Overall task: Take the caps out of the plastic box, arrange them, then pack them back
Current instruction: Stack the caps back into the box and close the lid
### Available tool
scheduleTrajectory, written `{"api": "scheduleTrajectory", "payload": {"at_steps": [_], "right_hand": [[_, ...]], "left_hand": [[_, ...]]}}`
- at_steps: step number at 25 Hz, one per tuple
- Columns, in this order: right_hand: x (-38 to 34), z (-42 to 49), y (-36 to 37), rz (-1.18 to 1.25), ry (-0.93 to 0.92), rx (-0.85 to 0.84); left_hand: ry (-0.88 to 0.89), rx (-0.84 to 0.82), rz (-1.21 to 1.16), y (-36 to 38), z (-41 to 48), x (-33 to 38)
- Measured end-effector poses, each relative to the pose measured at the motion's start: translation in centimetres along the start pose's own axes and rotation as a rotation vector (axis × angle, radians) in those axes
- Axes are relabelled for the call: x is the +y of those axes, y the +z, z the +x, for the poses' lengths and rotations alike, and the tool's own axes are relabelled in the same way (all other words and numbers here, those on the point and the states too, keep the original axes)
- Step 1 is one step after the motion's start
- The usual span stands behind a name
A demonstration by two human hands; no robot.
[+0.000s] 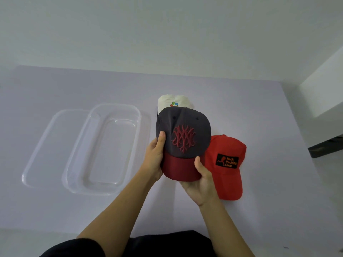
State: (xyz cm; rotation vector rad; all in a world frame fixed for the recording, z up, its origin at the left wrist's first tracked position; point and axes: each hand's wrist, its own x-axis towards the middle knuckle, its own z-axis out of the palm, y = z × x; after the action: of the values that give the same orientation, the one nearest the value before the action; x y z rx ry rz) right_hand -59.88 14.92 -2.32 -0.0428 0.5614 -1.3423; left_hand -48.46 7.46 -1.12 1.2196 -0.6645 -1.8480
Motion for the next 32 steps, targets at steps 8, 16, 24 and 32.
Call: {"api": "scheduleTrajectory", "payload": {"at_steps": [8,16,24,32], "right_hand": [[1.2,-0.1,-0.2,0.014,-0.010,0.135],[1.6,-0.3,1.1,0.016,-0.024,0.117],[1.3,-1.1,0.8,-0.099,-0.015,0.012],[2.8,0.8,2.3,-0.063,-0.003,0.059]], "left_hand": [[0.282,0.042,0.538,0.1,1.2,4.3],[0.343,0.083,0.432,-0.1,3.6,7.1],[0.104,-0.374,0.872,0.4,3.9,12.7],[0.065,-0.054,0.626,-2.7,4.2,14.0]]}}
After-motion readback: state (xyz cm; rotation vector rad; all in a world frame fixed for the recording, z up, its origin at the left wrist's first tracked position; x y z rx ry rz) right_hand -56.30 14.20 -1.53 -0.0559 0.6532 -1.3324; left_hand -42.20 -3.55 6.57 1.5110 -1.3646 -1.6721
